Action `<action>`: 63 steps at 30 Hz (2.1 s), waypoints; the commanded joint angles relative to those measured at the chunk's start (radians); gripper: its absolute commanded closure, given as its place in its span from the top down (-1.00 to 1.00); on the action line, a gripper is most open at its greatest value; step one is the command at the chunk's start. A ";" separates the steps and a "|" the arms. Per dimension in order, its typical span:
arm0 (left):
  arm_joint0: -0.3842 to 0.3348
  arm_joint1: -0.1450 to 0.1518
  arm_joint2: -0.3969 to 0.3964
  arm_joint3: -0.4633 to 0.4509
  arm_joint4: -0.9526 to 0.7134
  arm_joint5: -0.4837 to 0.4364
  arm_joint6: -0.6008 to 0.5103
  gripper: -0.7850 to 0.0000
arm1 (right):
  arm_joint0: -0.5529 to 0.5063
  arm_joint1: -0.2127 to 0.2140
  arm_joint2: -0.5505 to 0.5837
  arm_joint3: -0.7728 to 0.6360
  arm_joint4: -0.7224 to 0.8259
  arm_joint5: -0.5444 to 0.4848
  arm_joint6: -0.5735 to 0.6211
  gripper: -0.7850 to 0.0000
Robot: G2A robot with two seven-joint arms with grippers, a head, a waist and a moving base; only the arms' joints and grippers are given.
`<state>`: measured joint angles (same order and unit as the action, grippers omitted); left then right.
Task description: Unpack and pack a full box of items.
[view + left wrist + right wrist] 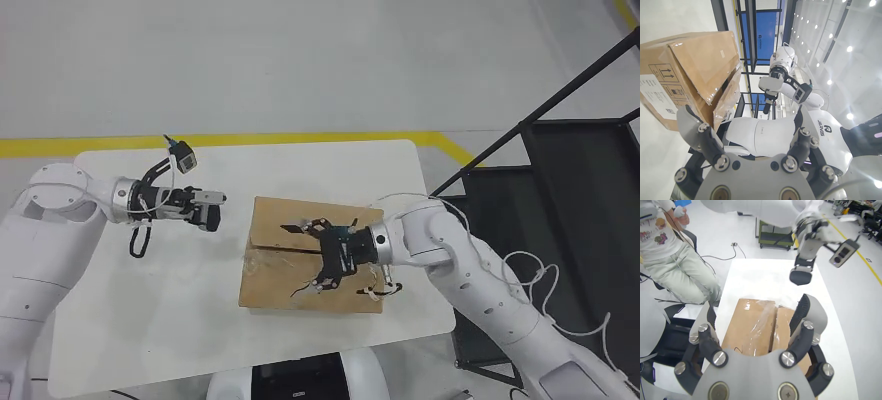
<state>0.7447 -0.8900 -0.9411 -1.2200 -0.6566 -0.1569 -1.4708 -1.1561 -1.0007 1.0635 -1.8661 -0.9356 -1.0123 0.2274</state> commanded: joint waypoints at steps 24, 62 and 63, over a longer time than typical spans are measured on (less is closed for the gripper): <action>0.052 -0.029 0.100 -0.040 0.070 -0.041 -0.058 0.24 | -0.210 0.157 0.214 -0.003 0.016 0.000 -0.287 1.00; 0.059 -0.003 -0.002 -0.060 0.132 0.030 -0.053 -1.00 | -0.088 0.161 0.024 0.117 -0.004 0.005 -0.287 1.00; 0.063 0.000 -0.008 -0.068 0.132 0.033 -0.055 -1.00 | -0.086 0.159 0.022 0.118 -0.003 0.005 -0.285 1.00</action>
<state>0.8036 -0.8927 -0.9434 -1.2812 -0.5269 -0.1275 -1.5249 -1.2442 -0.8405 1.0874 -1.7486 -0.9394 -1.0074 -0.0592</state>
